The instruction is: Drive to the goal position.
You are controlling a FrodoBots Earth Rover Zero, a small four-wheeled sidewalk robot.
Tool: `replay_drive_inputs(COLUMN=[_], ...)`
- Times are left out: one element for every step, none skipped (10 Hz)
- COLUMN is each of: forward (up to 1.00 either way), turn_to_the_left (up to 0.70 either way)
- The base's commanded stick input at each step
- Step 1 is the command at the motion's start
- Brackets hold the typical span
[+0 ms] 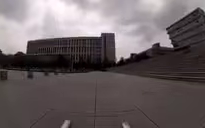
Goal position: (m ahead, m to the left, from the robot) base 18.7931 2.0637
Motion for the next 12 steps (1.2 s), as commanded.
replay_drive_inputs(forward=[1.00,1.00,1.00,1.00,1.00,1.00,1.00,1.00,1.00,1.00,1.00,1.00], turn_to_the_left=[-0.26,-0.01,-0.04,-0.04,0.00,0.00,0.00,0.00,0.00,0.00,0.00,0.00])
